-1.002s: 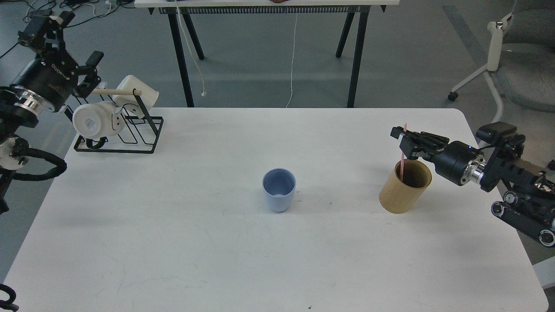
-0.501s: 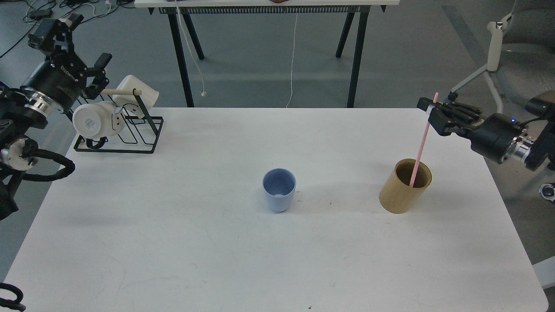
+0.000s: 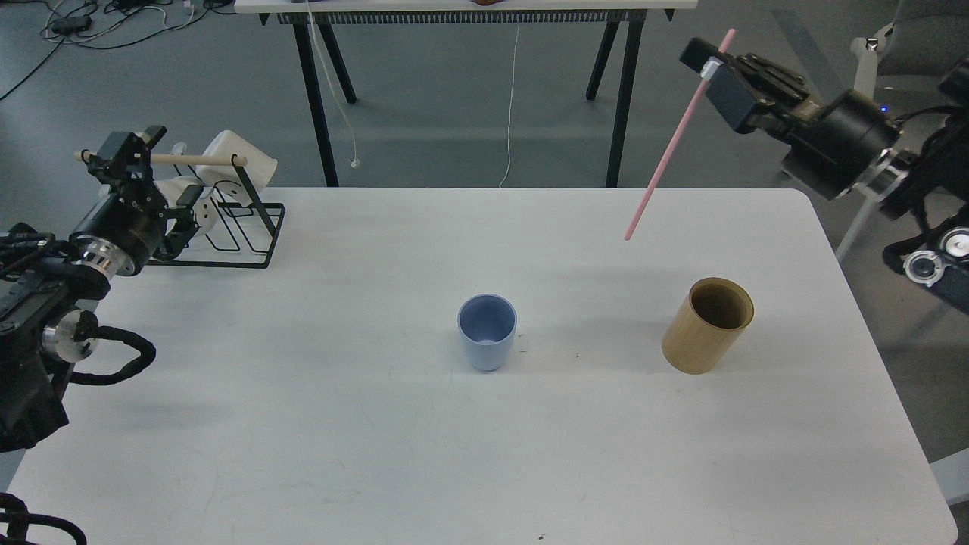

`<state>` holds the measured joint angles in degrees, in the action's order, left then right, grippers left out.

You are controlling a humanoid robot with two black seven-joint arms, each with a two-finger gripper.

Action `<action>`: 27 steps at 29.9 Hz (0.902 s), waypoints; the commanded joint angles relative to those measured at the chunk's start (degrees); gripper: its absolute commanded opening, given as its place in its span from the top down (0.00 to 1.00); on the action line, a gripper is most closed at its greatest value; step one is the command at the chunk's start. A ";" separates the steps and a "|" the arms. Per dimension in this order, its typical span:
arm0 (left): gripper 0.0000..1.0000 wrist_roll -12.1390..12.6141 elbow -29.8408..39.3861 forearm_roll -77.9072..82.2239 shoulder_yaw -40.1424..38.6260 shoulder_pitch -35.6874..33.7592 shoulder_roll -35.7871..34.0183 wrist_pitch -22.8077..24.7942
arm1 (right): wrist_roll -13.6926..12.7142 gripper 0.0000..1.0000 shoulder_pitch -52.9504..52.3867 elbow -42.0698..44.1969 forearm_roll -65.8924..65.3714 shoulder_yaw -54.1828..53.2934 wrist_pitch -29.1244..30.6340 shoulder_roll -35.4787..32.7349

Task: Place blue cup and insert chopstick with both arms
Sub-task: 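Carry the pink stick over the blue cup and lower it in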

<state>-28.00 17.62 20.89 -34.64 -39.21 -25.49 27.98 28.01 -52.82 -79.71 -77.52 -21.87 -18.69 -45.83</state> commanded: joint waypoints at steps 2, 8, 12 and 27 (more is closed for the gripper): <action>0.00 0.00 -0.22 -0.15 -0.52 2.30 0.01 0.02 | -0.01 1.00 -1.40 6.48 -1.14 5.95 -6.61 10.48; 0.00 0.00 -0.31 -0.24 -0.61 2.83 -0.08 0.02 | -0.01 1.00 -2.81 14.31 -4.31 11.15 -9.31 16.73; 0.00 0.00 -0.31 -0.24 -0.61 2.83 0.01 0.02 | -0.01 1.00 -2.37 16.43 -4.40 11.94 -9.31 20.69; 0.00 0.00 -0.31 -0.24 -0.61 2.83 1.32 0.02 | -0.01 1.00 -2.64 22.22 -4.22 14.14 -9.31 27.37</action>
<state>-28.00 17.33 20.65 -35.26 -36.39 -24.20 28.01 28.00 -55.88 -58.93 -81.74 -7.93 -28.00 -19.02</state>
